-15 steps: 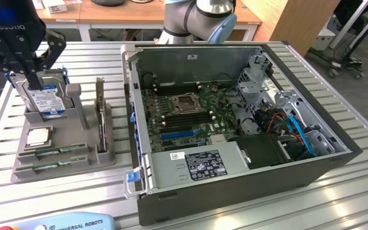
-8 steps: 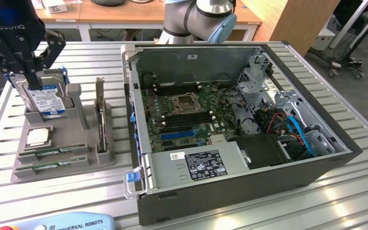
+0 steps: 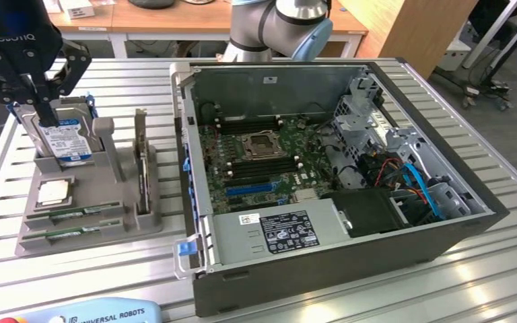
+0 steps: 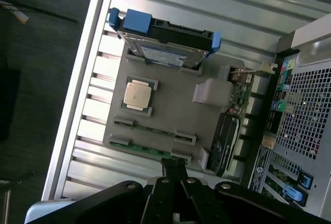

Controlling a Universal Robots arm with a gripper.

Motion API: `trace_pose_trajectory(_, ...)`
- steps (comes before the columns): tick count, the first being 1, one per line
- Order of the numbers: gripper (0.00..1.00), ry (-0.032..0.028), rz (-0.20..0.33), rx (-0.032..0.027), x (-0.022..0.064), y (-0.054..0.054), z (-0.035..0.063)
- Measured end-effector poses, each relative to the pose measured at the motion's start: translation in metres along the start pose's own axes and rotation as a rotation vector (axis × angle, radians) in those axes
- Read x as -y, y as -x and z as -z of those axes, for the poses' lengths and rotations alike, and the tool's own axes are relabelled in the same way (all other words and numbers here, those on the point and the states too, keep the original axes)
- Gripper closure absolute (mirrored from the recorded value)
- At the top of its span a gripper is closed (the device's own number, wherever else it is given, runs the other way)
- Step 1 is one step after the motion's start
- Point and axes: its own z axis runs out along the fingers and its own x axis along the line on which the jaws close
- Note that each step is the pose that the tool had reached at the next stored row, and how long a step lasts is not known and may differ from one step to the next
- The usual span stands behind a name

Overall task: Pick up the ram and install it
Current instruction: 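Pick up the ram and move it above insertion slot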

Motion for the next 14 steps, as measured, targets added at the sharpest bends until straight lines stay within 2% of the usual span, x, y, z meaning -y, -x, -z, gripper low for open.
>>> trace_pose_trajectory(14,0.90,-0.0019,0.122,-0.0046,-0.0001,-0.0004,0.0000)
